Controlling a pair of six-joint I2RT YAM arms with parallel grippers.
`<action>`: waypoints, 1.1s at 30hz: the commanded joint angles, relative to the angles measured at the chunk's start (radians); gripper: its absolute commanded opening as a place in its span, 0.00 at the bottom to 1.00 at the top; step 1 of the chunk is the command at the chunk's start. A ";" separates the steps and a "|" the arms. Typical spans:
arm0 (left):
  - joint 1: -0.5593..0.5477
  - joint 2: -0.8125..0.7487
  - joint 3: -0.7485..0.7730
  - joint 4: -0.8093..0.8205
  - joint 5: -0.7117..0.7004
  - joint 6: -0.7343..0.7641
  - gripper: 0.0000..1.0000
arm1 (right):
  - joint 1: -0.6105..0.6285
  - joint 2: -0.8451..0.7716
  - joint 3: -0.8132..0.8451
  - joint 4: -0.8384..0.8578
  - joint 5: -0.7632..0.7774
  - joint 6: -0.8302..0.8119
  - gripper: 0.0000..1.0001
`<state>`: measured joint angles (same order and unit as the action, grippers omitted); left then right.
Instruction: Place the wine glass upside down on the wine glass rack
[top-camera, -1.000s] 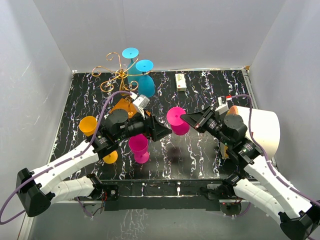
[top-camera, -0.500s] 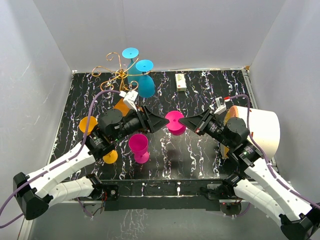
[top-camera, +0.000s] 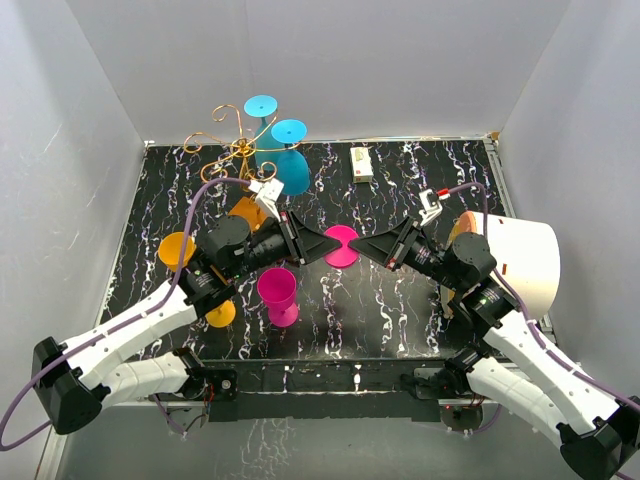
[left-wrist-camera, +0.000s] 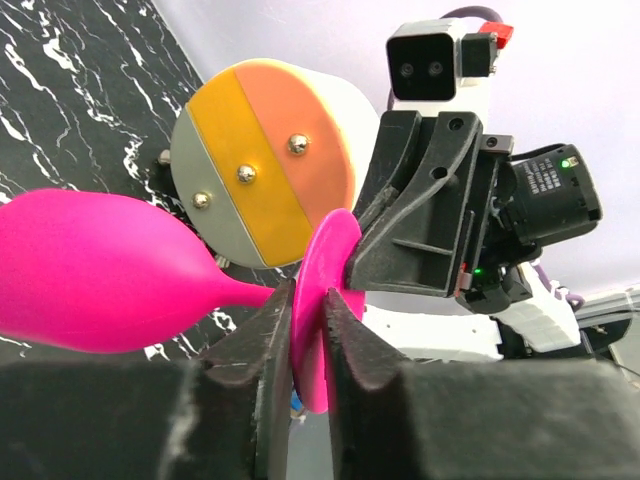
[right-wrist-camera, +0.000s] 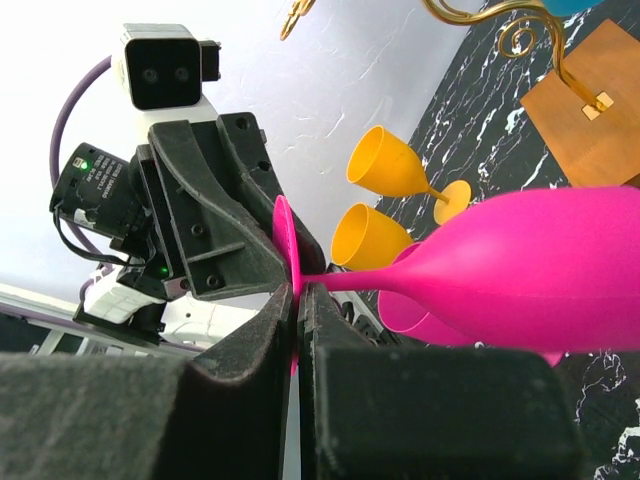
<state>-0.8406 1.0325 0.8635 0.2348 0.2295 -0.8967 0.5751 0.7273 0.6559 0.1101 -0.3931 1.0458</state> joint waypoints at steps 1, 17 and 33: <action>0.022 -0.026 0.014 0.026 0.031 -0.010 0.06 | 0.003 -0.016 0.007 0.099 -0.001 -0.022 0.00; 0.051 -0.052 0.028 -0.067 -0.032 0.024 0.15 | 0.003 0.002 0.026 0.085 0.002 -0.045 0.00; 0.073 -0.051 0.045 -0.033 0.010 -0.019 0.00 | 0.003 0.003 0.053 -0.007 0.053 -0.031 0.20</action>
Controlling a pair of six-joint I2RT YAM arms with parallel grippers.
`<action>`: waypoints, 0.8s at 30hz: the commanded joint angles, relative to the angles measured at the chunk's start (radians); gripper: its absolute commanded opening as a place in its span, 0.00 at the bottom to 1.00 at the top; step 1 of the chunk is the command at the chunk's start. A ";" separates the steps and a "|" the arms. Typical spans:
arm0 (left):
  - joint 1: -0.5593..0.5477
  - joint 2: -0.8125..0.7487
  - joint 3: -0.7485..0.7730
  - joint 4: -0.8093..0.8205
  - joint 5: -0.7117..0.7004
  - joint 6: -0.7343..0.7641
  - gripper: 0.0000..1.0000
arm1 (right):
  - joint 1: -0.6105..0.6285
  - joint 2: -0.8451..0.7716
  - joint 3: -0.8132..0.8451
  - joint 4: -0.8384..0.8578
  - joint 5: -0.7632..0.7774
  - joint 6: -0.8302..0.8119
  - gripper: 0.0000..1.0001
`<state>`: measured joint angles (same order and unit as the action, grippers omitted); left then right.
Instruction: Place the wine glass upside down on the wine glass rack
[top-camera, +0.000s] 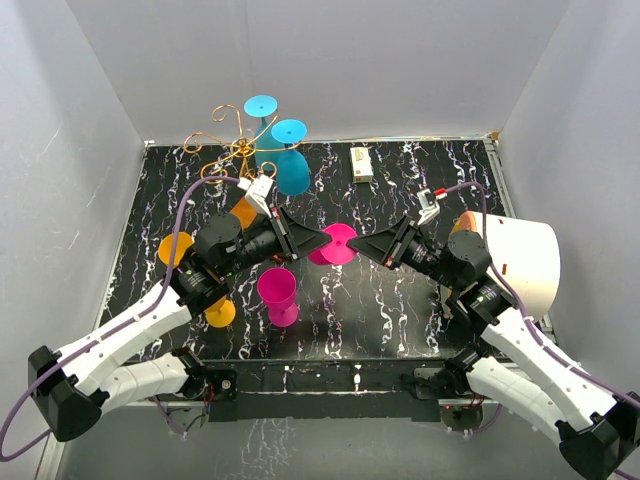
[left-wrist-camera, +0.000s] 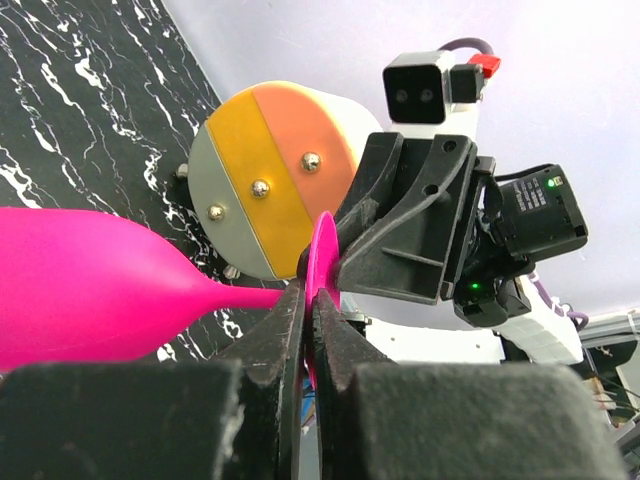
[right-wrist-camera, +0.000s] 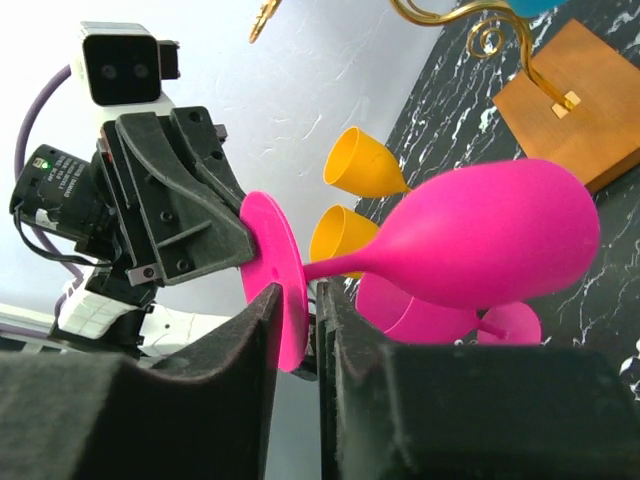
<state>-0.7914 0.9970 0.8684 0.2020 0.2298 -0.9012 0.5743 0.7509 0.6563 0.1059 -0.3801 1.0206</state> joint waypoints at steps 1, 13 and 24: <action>0.034 -0.009 0.044 0.006 0.021 -0.036 0.00 | 0.003 -0.027 0.057 -0.013 0.052 -0.005 0.27; 0.112 0.053 0.120 0.112 0.106 -0.197 0.00 | 0.003 -0.158 0.155 -0.190 0.256 -0.076 0.66; 0.121 0.128 0.340 -0.073 -0.066 -0.145 0.00 | 0.004 -0.233 0.167 -0.207 0.322 -0.128 0.71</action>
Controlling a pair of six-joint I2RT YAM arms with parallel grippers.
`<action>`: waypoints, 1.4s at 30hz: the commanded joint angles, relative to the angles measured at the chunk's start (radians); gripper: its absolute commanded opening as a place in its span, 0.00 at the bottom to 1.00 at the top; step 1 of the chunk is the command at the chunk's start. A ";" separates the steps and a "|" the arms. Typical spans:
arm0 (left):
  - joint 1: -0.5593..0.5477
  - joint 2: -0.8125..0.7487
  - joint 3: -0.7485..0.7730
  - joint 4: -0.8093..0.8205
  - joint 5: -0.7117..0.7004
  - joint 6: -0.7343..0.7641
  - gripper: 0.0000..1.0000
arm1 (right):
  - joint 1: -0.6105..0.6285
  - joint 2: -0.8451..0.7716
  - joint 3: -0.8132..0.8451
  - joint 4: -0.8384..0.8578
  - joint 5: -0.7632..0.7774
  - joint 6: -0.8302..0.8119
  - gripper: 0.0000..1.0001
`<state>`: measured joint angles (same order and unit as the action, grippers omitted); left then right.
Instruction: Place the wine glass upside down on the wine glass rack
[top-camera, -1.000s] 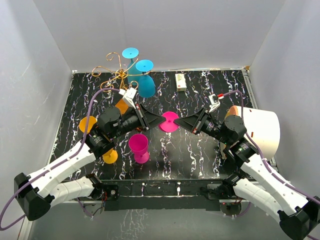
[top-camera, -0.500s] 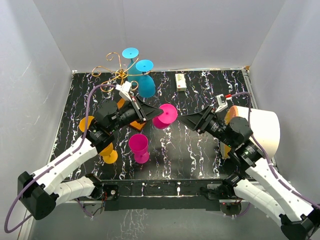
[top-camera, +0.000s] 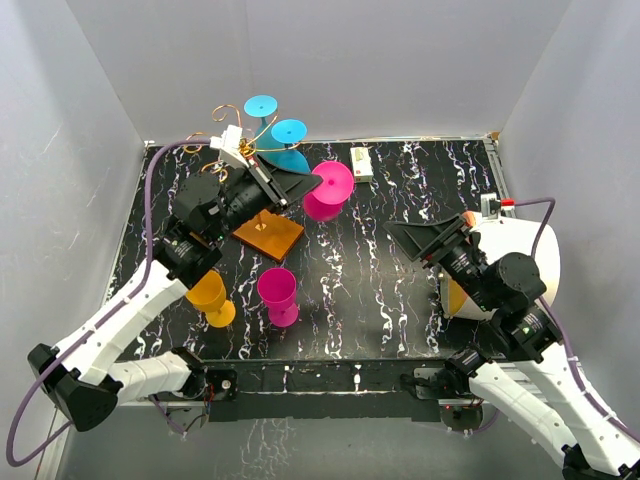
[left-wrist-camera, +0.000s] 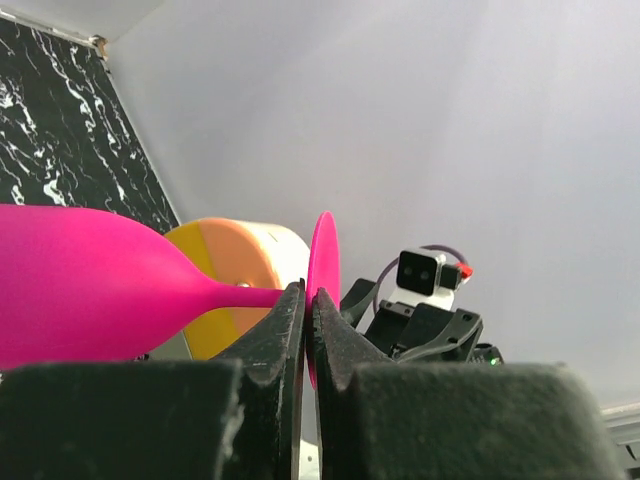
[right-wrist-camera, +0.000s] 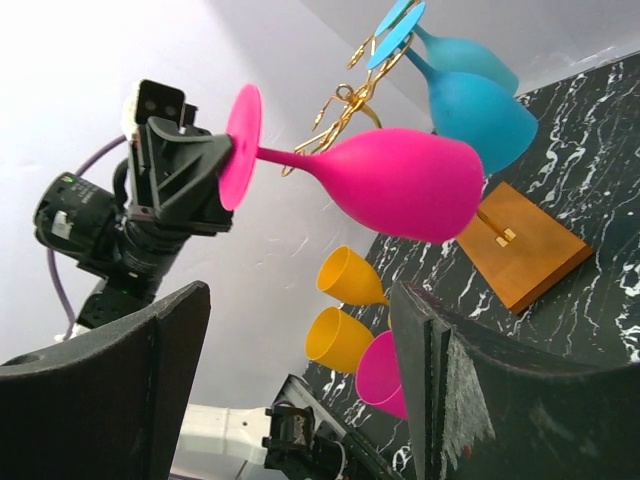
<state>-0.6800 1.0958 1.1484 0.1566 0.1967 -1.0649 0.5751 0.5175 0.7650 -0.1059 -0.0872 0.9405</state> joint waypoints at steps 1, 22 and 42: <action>0.012 0.037 0.070 -0.021 -0.036 0.024 0.00 | 0.002 0.003 0.062 0.000 0.023 -0.054 0.71; 0.223 0.113 0.201 -0.147 -0.009 0.003 0.00 | 0.003 0.034 0.051 0.006 0.003 -0.057 0.71; 0.369 0.031 0.117 -0.247 -0.042 -0.099 0.00 | 0.003 0.067 0.054 0.020 -0.008 -0.052 0.71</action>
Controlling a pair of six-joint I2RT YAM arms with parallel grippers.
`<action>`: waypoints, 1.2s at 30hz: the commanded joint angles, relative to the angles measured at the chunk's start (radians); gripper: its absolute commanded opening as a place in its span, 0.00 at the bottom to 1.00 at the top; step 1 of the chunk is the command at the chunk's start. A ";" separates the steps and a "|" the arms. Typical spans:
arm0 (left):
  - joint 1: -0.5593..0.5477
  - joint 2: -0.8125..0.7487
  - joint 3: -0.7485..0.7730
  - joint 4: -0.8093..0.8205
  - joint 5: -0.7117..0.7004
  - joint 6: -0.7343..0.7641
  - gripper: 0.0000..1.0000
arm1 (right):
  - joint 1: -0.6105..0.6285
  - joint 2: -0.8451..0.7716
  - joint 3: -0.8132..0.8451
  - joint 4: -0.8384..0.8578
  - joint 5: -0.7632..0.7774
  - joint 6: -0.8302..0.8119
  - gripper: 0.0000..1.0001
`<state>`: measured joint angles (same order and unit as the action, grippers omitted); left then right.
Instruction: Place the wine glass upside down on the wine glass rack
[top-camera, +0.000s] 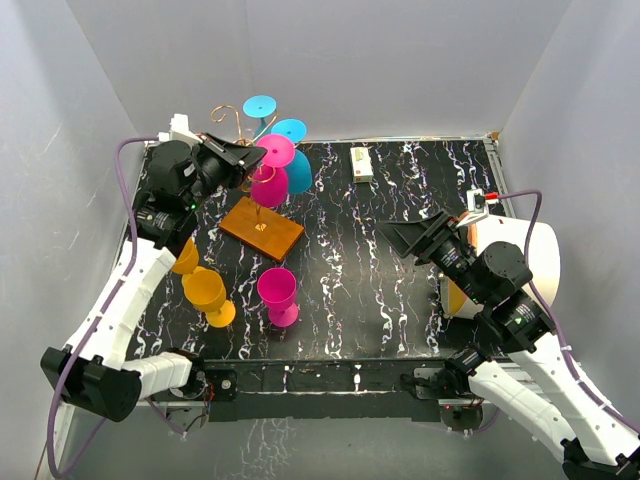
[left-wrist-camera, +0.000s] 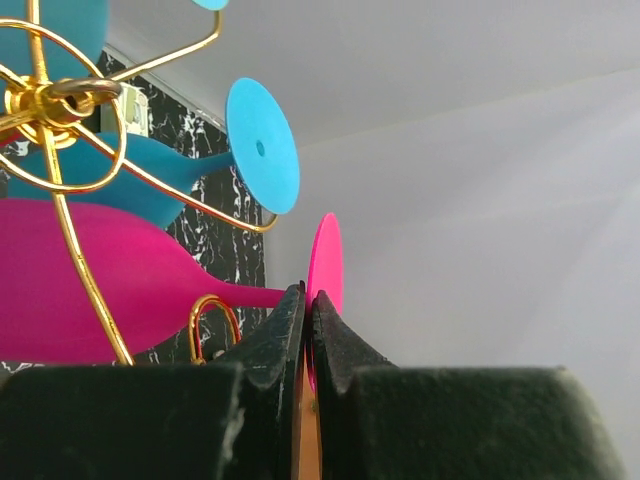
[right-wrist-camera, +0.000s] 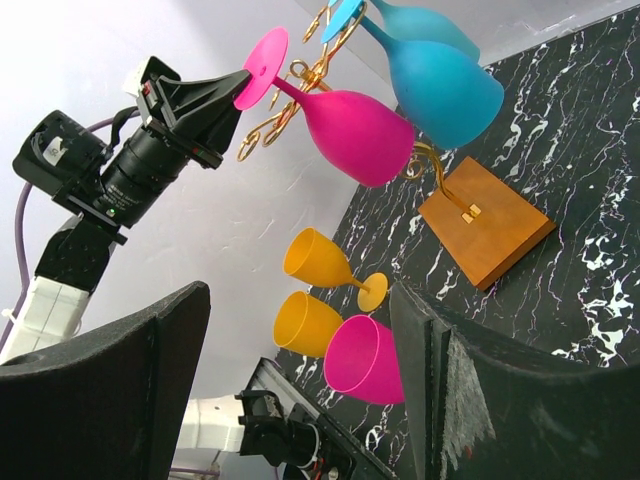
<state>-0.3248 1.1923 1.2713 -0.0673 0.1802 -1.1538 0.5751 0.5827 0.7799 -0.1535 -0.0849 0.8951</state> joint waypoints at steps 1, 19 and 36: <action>0.016 -0.071 -0.005 -0.032 -0.046 0.001 0.00 | 0.003 0.002 0.039 0.068 -0.011 -0.007 0.71; 0.021 -0.123 -0.005 -0.097 -0.150 0.070 0.00 | 0.003 -0.012 0.032 0.051 0.019 0.010 0.71; 0.021 -0.188 -0.098 -0.011 0.023 0.154 0.00 | 0.003 0.008 0.027 0.063 0.000 0.021 0.70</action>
<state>-0.3096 1.0286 1.1885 -0.1604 0.0917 -1.0367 0.5751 0.5888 0.7799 -0.1535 -0.0780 0.9089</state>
